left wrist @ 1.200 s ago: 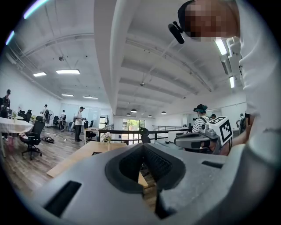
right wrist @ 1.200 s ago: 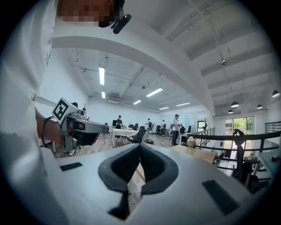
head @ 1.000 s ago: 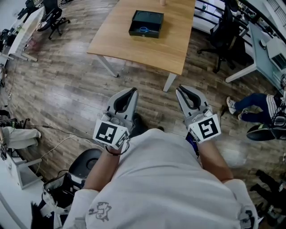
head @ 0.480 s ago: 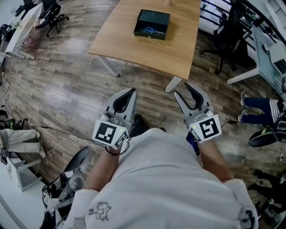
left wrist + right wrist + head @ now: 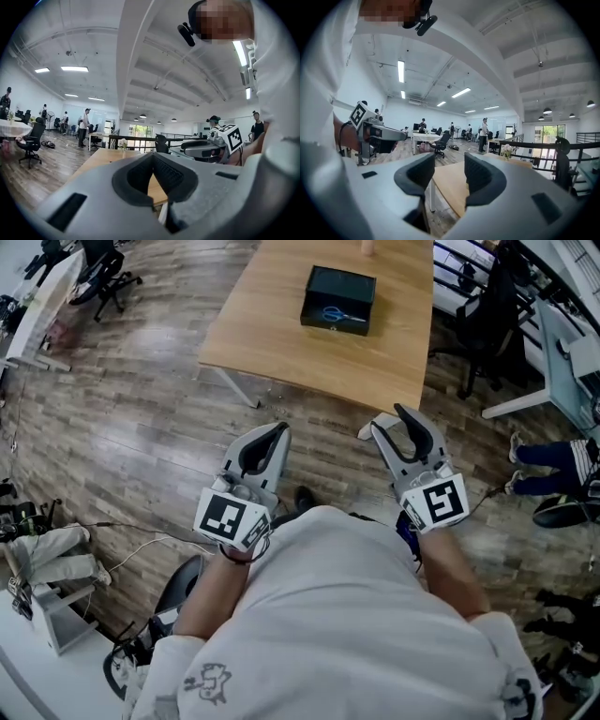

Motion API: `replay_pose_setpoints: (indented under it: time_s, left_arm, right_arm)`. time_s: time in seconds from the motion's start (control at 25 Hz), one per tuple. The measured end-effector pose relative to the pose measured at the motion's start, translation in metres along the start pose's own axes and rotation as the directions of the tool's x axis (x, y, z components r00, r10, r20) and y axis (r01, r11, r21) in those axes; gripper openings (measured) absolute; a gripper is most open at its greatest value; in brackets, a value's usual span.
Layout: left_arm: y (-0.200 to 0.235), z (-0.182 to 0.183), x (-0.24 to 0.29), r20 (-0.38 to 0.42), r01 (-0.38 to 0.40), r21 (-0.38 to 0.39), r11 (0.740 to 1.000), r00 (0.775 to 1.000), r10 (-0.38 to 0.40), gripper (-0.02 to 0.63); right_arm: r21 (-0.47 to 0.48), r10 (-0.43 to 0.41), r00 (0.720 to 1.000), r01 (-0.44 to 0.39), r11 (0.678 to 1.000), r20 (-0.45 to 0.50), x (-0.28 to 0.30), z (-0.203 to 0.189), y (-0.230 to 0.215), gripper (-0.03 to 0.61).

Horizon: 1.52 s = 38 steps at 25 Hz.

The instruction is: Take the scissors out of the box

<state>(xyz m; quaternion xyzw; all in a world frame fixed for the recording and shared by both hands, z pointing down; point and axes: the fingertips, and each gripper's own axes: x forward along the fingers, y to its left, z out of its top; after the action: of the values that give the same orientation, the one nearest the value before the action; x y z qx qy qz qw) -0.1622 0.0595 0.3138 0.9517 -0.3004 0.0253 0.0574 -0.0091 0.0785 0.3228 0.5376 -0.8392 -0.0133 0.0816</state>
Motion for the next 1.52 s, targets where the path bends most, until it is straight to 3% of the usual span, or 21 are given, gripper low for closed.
replay_pose_setpoints:
  time_s: [0.6, 1.12, 1.52]
  left_arm:
    - [0.054, -0.003, 0.006, -0.002, 0.001, -0.018, 1.0, 1.0, -0.001, 0.005]
    - [0.082, 0.005, 0.077, -0.017, -0.148, -0.034, 0.988, 0.989, 0.147, 0.005]
    - [0.063, 0.006, 0.158, -0.033, -0.193, -0.021, 0.981, 0.981, 0.192, 0.005]
  right_arm:
    - [0.008, -0.015, 1.0, 0.016, 1.0, -0.02, 0.052, -0.002, -0.007, 0.207]
    - [0.006, 0.121, 0.993, -0.121, 0.993, 0.003, 0.113, -0.002, -0.094, 0.207]
    - [0.009, 0.226, 0.974, -0.226, 0.974, 0.004, 0.123, -0.021, -0.171, 0.207]
